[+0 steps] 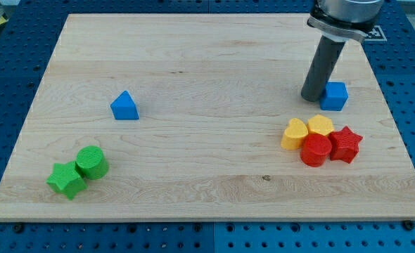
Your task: Slide the blue triangle towards the right
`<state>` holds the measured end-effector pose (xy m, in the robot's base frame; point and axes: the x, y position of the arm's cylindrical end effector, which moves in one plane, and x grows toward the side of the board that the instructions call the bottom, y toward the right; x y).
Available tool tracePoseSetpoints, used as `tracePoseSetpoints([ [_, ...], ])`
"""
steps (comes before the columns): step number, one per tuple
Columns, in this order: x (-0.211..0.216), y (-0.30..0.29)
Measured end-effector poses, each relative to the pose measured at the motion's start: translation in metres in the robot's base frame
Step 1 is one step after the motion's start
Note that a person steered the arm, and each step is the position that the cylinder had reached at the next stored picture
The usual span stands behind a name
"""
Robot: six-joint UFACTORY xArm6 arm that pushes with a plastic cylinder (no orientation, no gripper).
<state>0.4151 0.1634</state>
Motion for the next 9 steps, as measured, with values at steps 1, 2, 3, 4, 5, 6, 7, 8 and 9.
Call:
tracePoseSetpoints([
  [1,-0.029,-0.051],
  [2,-0.058,-0.106],
  [3,-0.059,-0.110],
  [4,-0.068,-0.138],
  [5,-0.076,-0.231],
  [6,-0.076,-0.344],
  [7,-0.064,-0.421],
  [8,-0.024,-0.431],
  [9,0.005,-0.403],
])
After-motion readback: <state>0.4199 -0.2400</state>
